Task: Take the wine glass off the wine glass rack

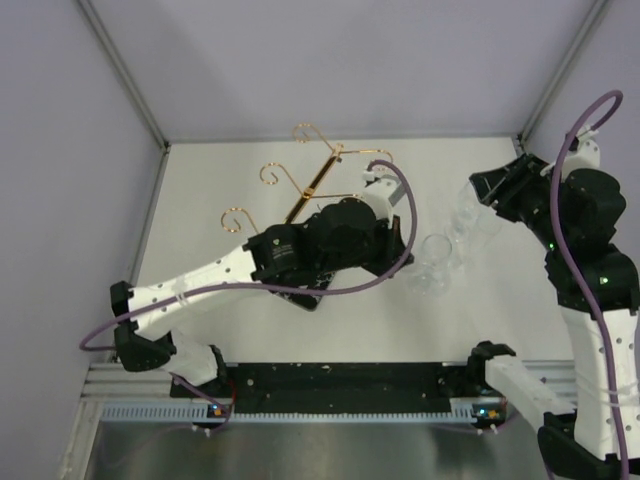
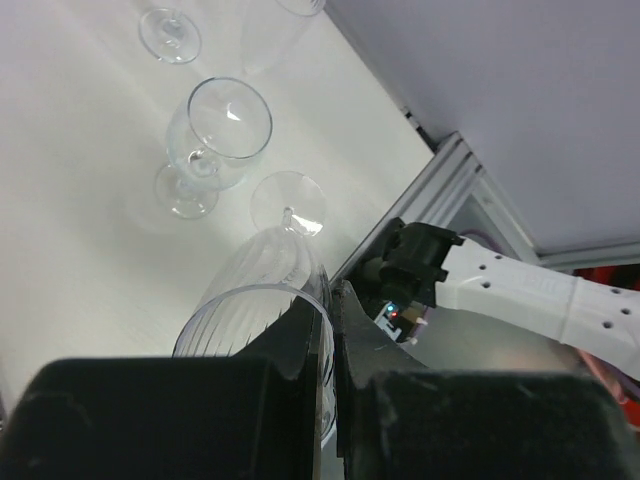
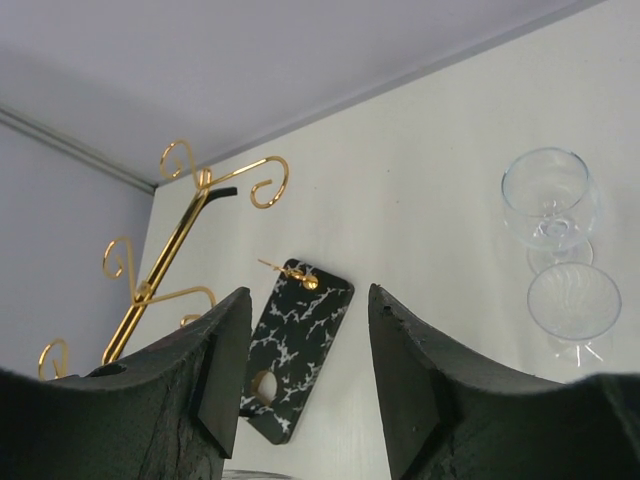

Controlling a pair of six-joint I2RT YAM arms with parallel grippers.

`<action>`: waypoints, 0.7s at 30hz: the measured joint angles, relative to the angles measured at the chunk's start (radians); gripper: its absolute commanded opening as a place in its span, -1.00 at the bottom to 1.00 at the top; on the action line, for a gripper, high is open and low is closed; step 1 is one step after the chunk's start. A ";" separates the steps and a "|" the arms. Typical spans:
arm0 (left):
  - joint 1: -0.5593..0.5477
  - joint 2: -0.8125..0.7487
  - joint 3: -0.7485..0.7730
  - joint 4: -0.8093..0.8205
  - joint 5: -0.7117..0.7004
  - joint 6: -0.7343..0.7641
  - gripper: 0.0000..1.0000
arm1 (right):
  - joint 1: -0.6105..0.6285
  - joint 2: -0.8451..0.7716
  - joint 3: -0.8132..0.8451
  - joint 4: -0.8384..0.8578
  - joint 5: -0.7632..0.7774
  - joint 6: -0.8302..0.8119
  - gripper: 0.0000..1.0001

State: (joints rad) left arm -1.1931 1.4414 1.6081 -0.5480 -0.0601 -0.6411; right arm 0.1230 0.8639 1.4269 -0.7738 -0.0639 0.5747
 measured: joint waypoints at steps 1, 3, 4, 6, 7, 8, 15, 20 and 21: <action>-0.018 0.024 0.024 -0.023 -0.037 0.013 -1.00 | 0.000 0.000 0.000 0.000 0.000 -0.002 0.01; -0.049 0.061 0.059 -0.061 -0.106 0.033 -1.00 | 0.000 0.000 -0.001 0.000 0.002 -0.006 0.01; -0.060 0.073 0.066 -0.074 -0.132 0.040 -1.00 | 0.000 0.000 -0.002 0.002 0.002 -0.007 0.01; -0.082 0.101 0.083 -0.106 -0.191 0.051 -1.00 | 0.000 -0.001 -0.011 0.002 0.002 -0.007 0.02; -0.094 0.117 0.092 -0.123 -0.221 0.058 -1.00 | 0.000 -0.004 -0.014 0.002 0.003 -0.007 0.02; -0.101 0.130 0.097 -0.134 -0.239 0.061 -1.00 | 0.000 -0.004 -0.016 0.003 0.003 -0.007 0.02; -0.140 0.259 0.154 -0.203 -0.342 0.082 -1.00 | 0.000 -0.006 -0.044 0.003 0.003 -0.007 0.03; -0.150 0.318 0.163 -0.230 -0.376 0.092 -1.00 | 0.000 -0.008 -0.047 0.003 0.003 -0.008 0.04; -0.151 0.327 0.165 -0.233 -0.379 0.093 -1.00 | 0.000 -0.009 -0.047 0.003 0.004 -0.009 0.04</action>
State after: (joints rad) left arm -1.3437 1.7679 1.7729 -0.7811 -0.4393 -0.5480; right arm 0.1230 0.8547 1.3796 -0.7704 -0.0597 0.5655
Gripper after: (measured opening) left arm 0.050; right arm 0.516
